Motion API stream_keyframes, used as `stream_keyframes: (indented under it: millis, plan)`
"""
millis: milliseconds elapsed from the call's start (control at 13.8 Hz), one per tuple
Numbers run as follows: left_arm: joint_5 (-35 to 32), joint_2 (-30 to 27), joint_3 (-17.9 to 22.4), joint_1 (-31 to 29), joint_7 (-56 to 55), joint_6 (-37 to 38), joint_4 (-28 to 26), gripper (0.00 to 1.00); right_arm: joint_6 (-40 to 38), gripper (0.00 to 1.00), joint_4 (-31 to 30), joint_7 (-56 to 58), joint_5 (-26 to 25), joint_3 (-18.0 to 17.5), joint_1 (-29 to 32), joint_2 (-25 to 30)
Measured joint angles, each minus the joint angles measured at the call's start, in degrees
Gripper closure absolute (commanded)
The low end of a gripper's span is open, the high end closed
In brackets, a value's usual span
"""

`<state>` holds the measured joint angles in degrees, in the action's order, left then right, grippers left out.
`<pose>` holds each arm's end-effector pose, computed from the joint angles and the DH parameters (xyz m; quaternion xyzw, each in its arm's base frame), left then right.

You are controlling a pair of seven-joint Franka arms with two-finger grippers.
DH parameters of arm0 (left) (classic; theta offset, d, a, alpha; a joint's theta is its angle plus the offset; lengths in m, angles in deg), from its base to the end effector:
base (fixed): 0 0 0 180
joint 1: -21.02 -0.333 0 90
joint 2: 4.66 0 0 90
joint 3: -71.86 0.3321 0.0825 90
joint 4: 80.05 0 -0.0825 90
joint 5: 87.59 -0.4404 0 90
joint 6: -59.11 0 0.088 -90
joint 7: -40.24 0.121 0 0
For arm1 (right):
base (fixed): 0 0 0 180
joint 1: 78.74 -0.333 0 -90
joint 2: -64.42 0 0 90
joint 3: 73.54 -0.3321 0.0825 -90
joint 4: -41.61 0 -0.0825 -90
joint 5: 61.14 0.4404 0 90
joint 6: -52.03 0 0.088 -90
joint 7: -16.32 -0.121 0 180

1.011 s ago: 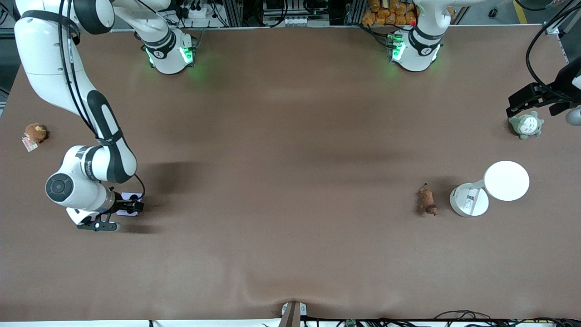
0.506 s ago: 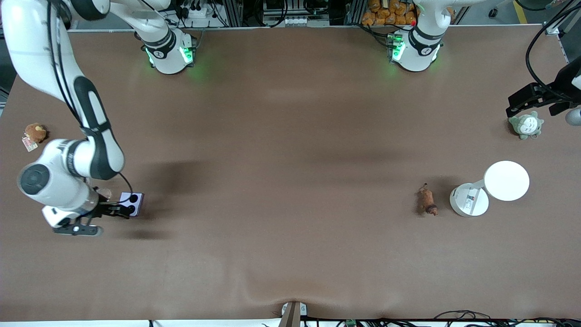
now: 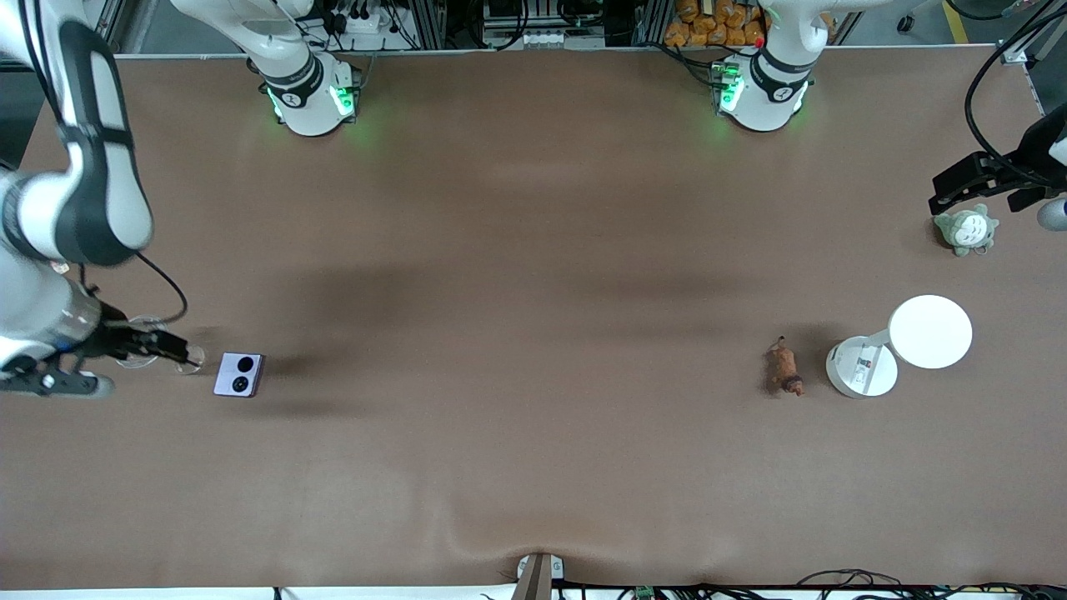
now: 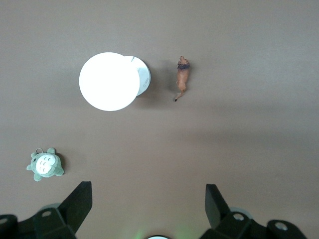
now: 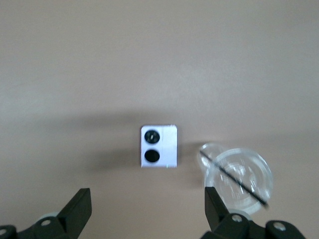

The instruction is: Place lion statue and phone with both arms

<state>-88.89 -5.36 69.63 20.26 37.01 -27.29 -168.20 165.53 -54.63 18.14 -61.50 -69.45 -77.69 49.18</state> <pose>0.6004 -0.0127 0.6455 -0.9998 -0.0160 0.0087 0.0119 0.6965 -0.0596 0.4299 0.9994 -0.0263 0.0172 0.0133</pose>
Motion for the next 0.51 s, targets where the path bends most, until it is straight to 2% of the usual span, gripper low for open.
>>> stream_keyframes:
  millis: [506]
  plan:
    - [0.0,0.0,0.0,0.0,0.0,0.0,0.0,0.00,-19.3,0.00,0.5,-0.1,0.9,-1.2,-2.5,13.9]
